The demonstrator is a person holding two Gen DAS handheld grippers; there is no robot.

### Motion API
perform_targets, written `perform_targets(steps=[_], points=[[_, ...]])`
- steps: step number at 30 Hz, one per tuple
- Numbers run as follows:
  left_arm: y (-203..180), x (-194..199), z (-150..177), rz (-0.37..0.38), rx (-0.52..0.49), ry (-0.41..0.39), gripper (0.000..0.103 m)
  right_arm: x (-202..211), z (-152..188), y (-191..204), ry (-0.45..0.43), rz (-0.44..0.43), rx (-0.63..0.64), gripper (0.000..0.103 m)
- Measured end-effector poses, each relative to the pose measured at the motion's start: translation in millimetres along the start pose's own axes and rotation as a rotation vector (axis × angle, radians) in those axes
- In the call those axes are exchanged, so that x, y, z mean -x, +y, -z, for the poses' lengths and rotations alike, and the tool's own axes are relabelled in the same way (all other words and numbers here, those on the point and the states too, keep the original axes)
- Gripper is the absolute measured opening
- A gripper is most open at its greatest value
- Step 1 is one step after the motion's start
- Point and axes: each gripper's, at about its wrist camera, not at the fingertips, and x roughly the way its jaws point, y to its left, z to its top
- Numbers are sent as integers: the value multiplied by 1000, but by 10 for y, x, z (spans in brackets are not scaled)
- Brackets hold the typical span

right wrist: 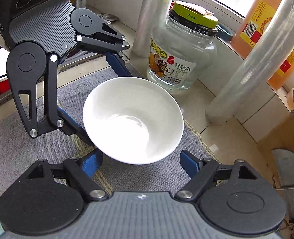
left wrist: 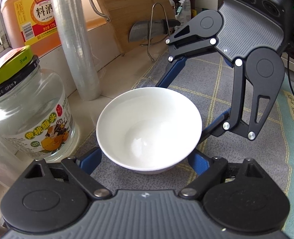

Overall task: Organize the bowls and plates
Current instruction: 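Close the right tool on the white bowl's rim, then lift the white bowl with the right tool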

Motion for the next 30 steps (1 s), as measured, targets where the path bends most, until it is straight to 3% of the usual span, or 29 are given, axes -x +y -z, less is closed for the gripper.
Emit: perform_targets(steps=[18,30], points=[[-77,47,-58,3,-65,-6,92,73,-11,96,-10,9,50,83],[-336,178,-169,17,-81,-14,92,381,138,251,-21,20,30,84]])
